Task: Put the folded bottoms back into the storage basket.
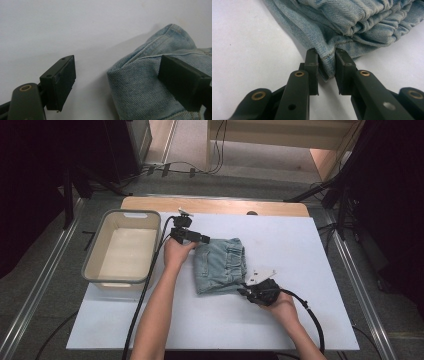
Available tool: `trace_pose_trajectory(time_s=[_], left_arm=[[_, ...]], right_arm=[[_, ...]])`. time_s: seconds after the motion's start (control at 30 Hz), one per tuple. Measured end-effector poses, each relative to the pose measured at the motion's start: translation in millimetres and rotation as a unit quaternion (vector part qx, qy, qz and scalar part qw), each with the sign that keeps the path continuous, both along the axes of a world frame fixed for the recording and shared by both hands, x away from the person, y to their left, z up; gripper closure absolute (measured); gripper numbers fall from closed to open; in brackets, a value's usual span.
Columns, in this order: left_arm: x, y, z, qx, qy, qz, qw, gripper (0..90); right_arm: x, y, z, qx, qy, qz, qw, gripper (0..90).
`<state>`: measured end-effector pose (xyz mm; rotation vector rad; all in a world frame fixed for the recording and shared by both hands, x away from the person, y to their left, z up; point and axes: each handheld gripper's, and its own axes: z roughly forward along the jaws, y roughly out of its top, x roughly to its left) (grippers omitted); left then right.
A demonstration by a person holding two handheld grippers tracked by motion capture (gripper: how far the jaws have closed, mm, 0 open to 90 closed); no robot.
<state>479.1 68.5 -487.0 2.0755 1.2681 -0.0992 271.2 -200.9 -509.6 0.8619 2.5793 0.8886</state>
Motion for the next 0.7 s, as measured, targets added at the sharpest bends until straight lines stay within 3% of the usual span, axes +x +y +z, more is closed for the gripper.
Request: trace_pose_trajectory(time_s=[0.4,0.63,0.67,0.7], left_arm=[[0.0,-1.7,-4.0,-0.007,0.019,-0.016,0.9997,27.9],[-1.1,-4.0,-3.6,0.009,0.011,-0.025,0.9996,27.9],[-1.3,-4.1,-3.5,0.010,0.010,-0.027,0.9995,27.8],[-1.4,-4.4,-3.4,0.012,0.010,-0.028,0.9995,27.9]], right_arm=[[0.5,0.0,-0.1,0.000,-0.001,0.002,1.0000,72.7],[0.4,0.1,-0.1,0.000,-0.001,0.002,1.0000,72.6],[1.4,-0.4,0.0,-0.003,-0.010,0.004,0.9999,72.6],[0.4,0.3,-0.2,0.000,-0.001,0.004,1.0000,72.7]])
